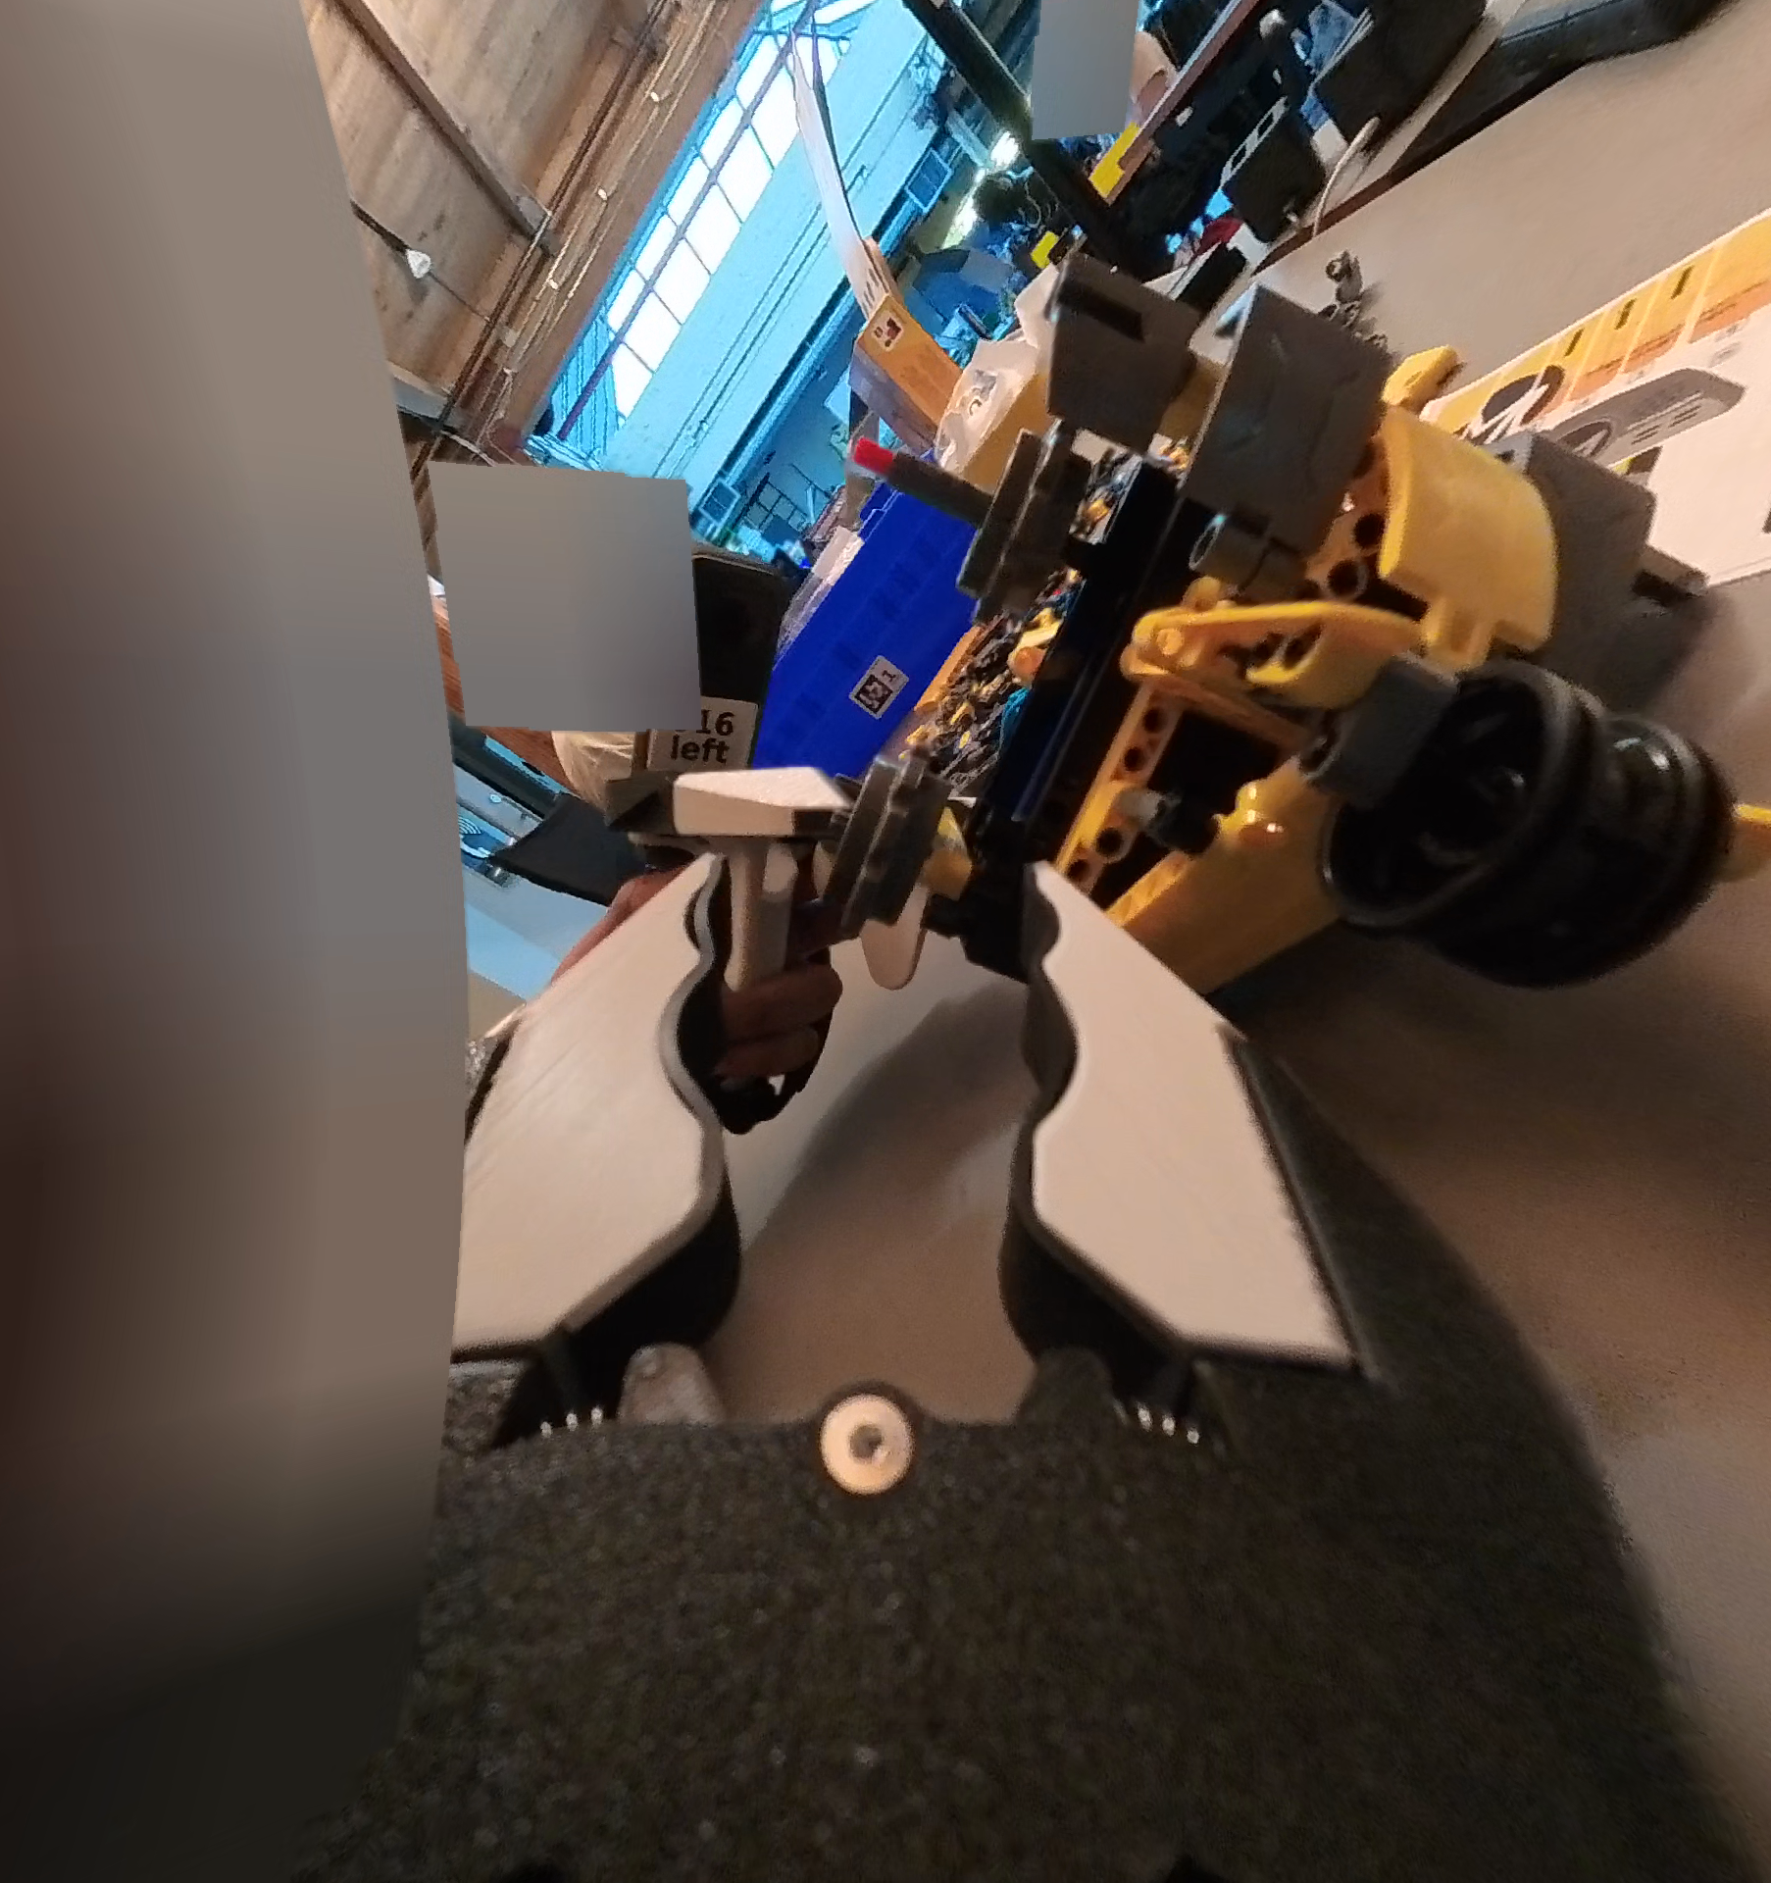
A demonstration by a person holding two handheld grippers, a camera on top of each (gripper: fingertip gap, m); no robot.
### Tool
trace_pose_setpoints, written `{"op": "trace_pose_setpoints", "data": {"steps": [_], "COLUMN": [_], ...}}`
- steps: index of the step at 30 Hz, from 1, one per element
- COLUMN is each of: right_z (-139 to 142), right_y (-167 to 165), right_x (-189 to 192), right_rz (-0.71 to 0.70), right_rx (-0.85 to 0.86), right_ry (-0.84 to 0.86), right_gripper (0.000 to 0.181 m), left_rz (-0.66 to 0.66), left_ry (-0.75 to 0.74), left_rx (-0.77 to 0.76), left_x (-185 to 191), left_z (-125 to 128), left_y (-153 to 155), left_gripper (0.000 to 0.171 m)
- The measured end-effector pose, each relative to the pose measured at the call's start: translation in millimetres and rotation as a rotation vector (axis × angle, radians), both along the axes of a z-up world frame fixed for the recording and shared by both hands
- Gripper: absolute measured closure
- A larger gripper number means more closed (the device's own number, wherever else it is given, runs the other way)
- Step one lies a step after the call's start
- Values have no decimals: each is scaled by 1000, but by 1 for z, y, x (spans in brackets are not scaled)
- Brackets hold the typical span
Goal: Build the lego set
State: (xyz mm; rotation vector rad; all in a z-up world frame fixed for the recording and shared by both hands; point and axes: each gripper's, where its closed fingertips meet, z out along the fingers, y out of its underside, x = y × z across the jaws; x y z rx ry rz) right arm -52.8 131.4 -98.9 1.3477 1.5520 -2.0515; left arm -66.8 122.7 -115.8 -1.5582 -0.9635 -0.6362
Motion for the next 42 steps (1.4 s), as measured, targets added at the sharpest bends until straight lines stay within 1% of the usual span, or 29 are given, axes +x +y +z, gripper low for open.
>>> {"op": "trace_pose_setpoints", "data": {"steps": [2, 4, 6, 14, 30, 37, 42], "right_z": [-3, -6, -7, -8, -8, -8, -8], "right_y": [0, 1, 2, 1, 1, 1, 3], "right_x": [-1, -3, -3, -3, -2, -3, -6], "right_rz": [-2, -10, -5, 34, 55, 60, 42], "right_rx": [17, 29, 14, -51, -64, -66, -99], "right_ry": [-9, -20, -33, -79, -87, -108, -126], "right_gripper": [126, 138, 143, 143, 146, 147, 145], "left_rz": [3, 9, 11, 6, 21, 38, 43], "left_ry": [5, 3, 1, 18, -31, -114, -91], "left_rx": [4, 15, 20, 8, 12, 0, -31], "left_x": [0, 0, 0, 0, 1, 0, -3], "left_z": [0, 0, 0, 0, 0, 0, 0], "left_y": [0, 0, -1, 0, 0, 0, 2], "left_gripper": [128, 128, 128, 128, 128, 128, 128]}}
